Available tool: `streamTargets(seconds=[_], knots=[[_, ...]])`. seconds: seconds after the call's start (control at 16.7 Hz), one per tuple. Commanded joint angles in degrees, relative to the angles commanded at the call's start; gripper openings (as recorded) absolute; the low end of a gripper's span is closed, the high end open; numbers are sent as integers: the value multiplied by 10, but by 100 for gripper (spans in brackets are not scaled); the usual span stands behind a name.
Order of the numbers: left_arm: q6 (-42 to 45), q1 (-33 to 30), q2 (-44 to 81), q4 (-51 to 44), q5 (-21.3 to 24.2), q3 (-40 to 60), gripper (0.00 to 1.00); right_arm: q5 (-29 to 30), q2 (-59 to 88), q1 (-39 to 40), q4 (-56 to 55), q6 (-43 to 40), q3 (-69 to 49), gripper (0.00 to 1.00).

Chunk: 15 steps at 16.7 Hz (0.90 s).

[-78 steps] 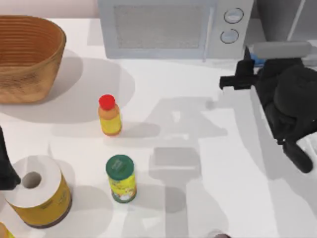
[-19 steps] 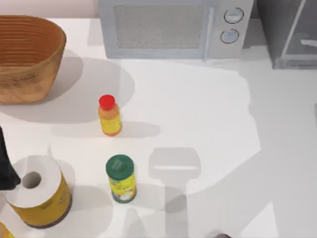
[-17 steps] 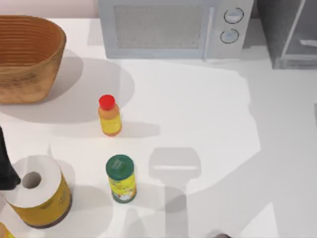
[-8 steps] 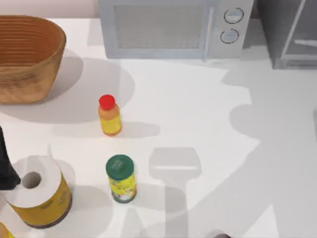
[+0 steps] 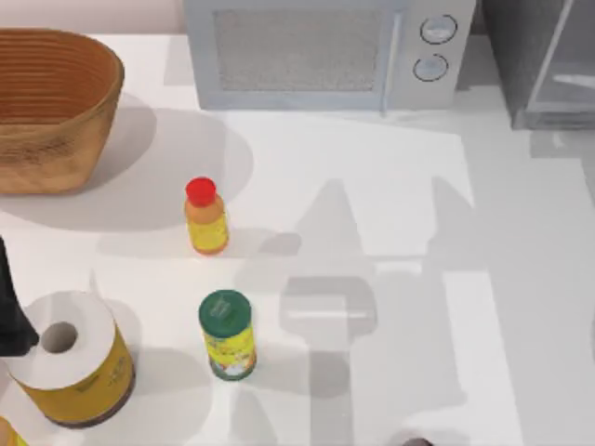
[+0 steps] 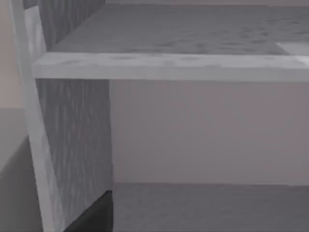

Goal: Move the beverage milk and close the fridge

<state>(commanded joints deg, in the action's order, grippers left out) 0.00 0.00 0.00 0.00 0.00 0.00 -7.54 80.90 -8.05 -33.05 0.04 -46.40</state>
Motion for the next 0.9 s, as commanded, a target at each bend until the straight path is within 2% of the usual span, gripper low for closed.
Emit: streamTargets(seconds=[0.54, 0.9], knots=[[0, 0, 0, 0, 0, 0, 100, 46, -544, 55, 215, -3, 301, 100], [0, 0, 0, 0, 0, 0, 100, 70, -772, 77, 313, -1, 439, 100]])
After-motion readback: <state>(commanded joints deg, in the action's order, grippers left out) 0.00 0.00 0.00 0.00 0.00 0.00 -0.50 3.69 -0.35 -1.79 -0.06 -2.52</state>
